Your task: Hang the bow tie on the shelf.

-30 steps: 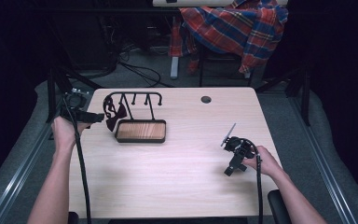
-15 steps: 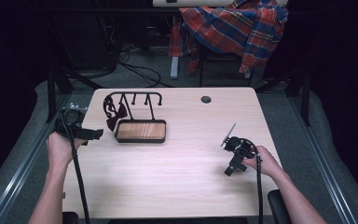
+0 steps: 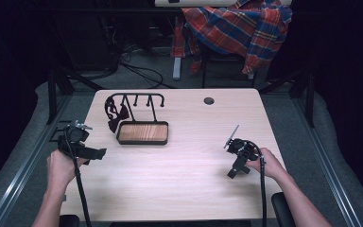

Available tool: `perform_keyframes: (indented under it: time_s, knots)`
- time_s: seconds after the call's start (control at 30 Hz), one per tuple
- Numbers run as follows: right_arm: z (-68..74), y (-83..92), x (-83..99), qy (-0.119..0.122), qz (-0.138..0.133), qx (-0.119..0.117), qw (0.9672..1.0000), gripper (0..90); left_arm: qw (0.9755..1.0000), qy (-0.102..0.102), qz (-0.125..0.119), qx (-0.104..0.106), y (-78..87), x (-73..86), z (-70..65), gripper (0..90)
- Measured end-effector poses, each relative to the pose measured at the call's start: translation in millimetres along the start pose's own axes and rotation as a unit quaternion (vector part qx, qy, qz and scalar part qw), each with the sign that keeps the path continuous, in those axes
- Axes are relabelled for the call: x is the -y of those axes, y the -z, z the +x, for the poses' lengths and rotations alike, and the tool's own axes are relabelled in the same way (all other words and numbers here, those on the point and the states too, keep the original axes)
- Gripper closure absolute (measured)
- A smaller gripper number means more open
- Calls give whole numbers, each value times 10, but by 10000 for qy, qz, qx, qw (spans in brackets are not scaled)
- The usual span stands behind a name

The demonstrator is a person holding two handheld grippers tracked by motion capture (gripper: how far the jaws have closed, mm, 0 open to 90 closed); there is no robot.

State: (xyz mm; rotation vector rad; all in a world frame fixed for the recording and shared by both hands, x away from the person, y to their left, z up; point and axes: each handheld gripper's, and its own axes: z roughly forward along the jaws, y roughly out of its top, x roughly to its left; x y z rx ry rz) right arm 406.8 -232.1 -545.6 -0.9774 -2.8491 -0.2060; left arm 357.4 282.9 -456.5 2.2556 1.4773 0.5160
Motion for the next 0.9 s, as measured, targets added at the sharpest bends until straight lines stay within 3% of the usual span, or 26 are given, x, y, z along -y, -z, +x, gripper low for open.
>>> perform_keyframes:
  time_s: [0.5, 0.6, 0.67, 0.73, 0.9]
  knots:
    - [7, -15, -5, 8, -1, -1, 10000, 65, 9999, 75, 124, 83, -29, 329, -46, 1]
    - [11, -15, -6, 15, -31, 10, 10000, 66, 9996, -25, 234, 142, -81, 388, -43, 1]
    - [11, -12, -11, 49, -5, 23, 10000, 66, 10000, -86, 40, -9, -63, 419, -5, 1]
    - [7, -4, -15, 109, 53, 25, 9999, 66, 10000, -43, -37, -15, -53, 438, 43, 1]
    - [9, -14, -7, 64, -5, 10, 10000, 67, 9999, 81, -56, -20, -86, 479, 116, 1]
